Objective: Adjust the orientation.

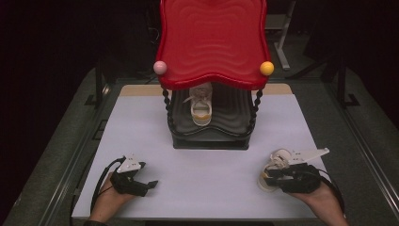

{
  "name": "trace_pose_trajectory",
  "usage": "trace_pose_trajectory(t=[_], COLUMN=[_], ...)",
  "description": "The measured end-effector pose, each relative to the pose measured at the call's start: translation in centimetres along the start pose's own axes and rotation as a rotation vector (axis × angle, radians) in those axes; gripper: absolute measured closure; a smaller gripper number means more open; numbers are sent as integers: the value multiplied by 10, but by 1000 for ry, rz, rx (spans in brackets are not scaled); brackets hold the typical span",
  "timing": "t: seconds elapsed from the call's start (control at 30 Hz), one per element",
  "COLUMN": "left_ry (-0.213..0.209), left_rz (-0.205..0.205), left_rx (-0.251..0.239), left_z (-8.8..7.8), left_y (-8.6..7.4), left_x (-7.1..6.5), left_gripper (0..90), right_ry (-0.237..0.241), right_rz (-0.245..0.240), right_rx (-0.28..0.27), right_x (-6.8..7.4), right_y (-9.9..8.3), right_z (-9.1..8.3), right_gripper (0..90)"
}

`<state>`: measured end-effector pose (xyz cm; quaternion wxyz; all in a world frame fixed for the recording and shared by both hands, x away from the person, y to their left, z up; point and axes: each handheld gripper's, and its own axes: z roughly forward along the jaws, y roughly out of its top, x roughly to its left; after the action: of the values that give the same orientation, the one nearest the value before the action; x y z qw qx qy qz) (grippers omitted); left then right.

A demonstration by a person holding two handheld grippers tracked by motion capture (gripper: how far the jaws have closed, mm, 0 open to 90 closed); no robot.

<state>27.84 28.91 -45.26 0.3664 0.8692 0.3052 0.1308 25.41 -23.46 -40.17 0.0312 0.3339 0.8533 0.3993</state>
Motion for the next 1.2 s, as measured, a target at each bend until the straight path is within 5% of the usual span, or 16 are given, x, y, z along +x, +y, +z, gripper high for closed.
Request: trace_pose_trajectory(t=[0.2, 0.67, 0.8, 1.2], left_ry=[0, -1, -1, -1], left_rz=[-1, -1, -1, 0], left_rx=[0, 0, 0, 1], left_z=[0, 0, 0, 0], left_y=[0, 0, 0, 0], left_x=[0, 0, 0, 0], left_gripper=[131, 131, 131, 131], right_ry=[10, -1, -4, 83], right_rz=[-9, -67, -101, -205], right_rx=[57, 52, 49, 44], right_x=[-4, 4, 13, 47], right_y=[-1, 5, 12, 39], right_z=[15, 10, 11, 28], right_gripper=[654, 748, 749, 747])
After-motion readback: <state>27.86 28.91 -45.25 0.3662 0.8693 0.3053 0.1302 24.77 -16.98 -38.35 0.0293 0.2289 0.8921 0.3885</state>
